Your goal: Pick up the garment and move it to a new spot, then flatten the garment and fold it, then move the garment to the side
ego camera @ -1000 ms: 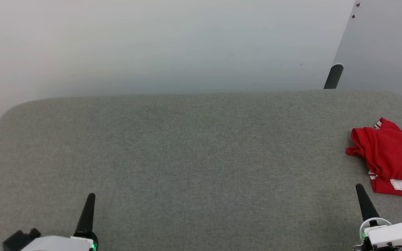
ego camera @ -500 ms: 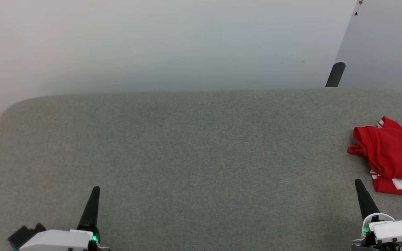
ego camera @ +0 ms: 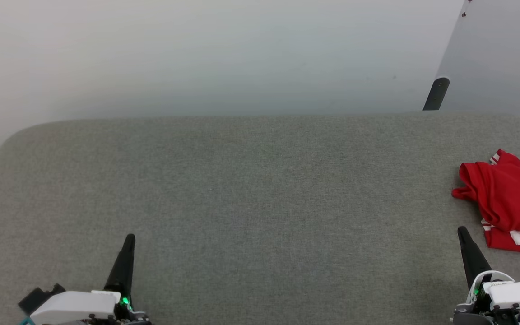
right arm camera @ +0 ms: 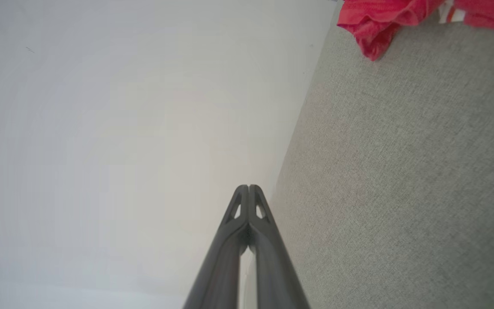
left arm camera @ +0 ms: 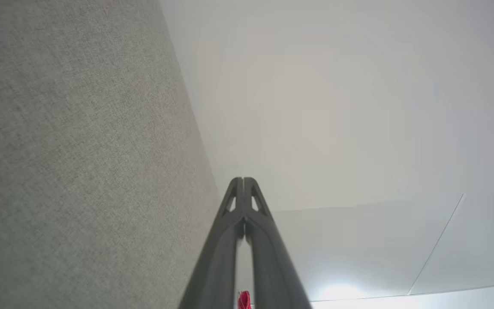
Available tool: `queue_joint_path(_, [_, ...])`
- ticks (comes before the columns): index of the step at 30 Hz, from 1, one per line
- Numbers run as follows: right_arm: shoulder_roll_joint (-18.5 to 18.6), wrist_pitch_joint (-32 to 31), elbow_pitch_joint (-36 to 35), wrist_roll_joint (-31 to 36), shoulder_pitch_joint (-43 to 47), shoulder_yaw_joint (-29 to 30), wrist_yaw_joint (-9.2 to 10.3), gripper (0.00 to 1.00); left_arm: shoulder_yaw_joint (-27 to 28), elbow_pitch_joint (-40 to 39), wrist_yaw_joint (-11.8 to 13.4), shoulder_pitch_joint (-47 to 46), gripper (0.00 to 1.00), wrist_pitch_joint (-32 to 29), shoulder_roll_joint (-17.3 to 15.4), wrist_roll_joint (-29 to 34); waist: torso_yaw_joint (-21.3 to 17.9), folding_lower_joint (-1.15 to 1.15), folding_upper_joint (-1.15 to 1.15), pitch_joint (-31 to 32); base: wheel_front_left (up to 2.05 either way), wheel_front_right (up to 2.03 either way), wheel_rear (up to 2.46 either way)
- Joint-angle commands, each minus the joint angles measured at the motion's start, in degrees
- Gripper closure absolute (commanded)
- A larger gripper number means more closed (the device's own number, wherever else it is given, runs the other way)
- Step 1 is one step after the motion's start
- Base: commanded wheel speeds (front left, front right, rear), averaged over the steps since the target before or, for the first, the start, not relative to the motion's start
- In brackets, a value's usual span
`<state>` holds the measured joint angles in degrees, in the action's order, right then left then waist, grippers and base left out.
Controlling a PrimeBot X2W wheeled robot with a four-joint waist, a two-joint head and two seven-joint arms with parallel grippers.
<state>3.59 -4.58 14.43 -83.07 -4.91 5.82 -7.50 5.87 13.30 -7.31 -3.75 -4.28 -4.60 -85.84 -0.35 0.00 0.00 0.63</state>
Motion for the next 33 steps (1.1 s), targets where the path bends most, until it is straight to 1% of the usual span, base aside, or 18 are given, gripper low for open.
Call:
queue_joint_path(1, [-0.12, -0.22, -0.36, -1.6, -0.89, 0.29, 0.01, 1.0, 0.24, -0.03, -0.27, -1.06, 1.0, -0.3, 0.11, -0.98, 0.03, 0.0, 0.0, -0.06, 0.0, 0.0, 0.0])
queue_joint_path(21, [-0.88, -2.14, -0.54, -9.56, -1.78, 0.81, 0.0, 1.0, 0.74, 0.89, -0.32, -2.88, 1.0, -2.37, 1.85, -6.73, 0.34, 0.0, 0.0, -0.8, 0.0, 0.0, 0.0])
queue_joint_path(33, [-0.85, -2.13, -0.48, -9.42, -1.44, 0.78, 0.0, 1.0, 0.75, 0.86, -0.32, -2.87, 1.0, -2.43, 1.81, -6.66, 0.35, 0.0, 0.0, -0.81, 0.0, 0.0, 0.0])
